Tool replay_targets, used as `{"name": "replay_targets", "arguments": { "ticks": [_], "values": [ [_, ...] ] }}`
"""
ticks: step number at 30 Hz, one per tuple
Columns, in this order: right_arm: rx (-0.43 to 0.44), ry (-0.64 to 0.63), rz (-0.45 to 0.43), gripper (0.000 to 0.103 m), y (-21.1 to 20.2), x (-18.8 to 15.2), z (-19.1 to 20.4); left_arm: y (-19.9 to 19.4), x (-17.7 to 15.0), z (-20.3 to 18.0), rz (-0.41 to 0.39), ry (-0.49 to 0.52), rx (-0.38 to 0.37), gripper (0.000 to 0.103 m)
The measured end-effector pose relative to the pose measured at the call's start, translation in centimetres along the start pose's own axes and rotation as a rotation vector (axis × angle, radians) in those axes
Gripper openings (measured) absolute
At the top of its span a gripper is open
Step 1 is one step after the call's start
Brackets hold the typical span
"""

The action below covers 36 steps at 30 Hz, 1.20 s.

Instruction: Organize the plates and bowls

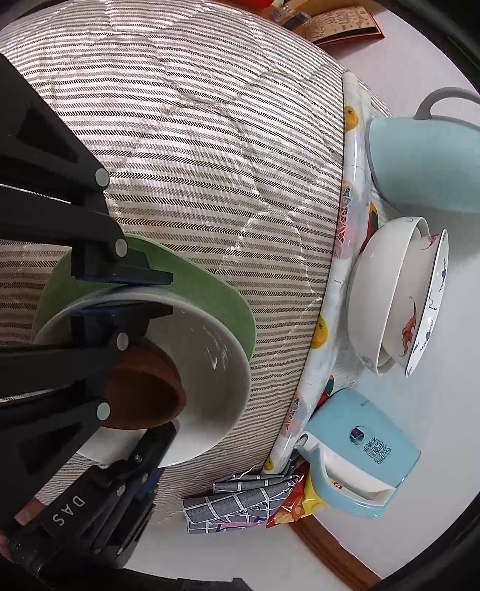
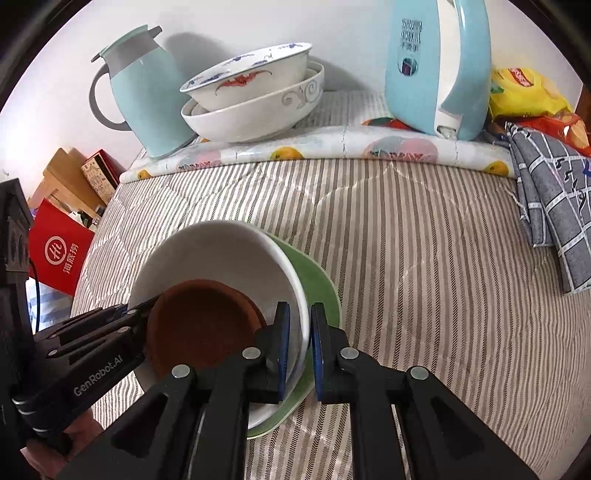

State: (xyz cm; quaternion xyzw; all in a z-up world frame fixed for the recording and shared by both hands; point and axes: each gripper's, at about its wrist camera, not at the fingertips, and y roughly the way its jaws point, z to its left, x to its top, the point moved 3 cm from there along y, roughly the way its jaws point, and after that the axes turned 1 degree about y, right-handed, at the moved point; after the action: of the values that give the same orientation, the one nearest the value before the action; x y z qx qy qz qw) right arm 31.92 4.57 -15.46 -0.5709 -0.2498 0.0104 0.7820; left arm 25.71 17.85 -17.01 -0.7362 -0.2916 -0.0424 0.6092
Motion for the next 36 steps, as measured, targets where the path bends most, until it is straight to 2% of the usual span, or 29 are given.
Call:
{"name": "replay_targets", "arguments": {
  "ticks": [5,15,18,23,30,32,34,36],
  "values": [
    [-0.012,-0.022,0.003,0.011,-0.1,0.1,0.0,0.0,0.0,0.2,0.006,-0.013,-0.014,0.012],
    [-0.010,-0.017,-0.012,0.014,-1.3,-0.5,-0.4,-2.1,-0.5,0.3,-0.029,-0.012,-0.014,0.013],
    [-0.008,-0.014,-0.020,0.017,-1.9,-0.9,-0.5,-3.1,-0.8,0.4,-0.038,-0.017,-0.018,0.020],
    [-0.001,-0.015,-0.041,0.022,-3.5,-2.2,-0.6,-5.1,-1.8,0.2,-0.065,-0.020,-0.011,0.022],
    [-0.015,-0.011,-0.101,0.023,-7.6,-4.7,-1.1,-8.9,-4.1,-1.2,-0.140,0.016,0.007,0.022],
    [-0.046,-0.008,-0.134,0.032,-9.1,-5.5,-1.4,-9.8,-4.6,-2.0,-0.163,0.031,0.016,0.023],
    [-0.073,-0.008,-0.169,0.041,-10.6,-6.2,-1.7,-11.1,-5.3,-3.0,-0.196,0.049,0.009,0.036],
    [-0.109,-0.014,-0.227,0.049,-12.8,-7.3,-2.0,-12.1,-5.9,-4.0,-0.220,0.072,0.004,0.044]
  ]
}}
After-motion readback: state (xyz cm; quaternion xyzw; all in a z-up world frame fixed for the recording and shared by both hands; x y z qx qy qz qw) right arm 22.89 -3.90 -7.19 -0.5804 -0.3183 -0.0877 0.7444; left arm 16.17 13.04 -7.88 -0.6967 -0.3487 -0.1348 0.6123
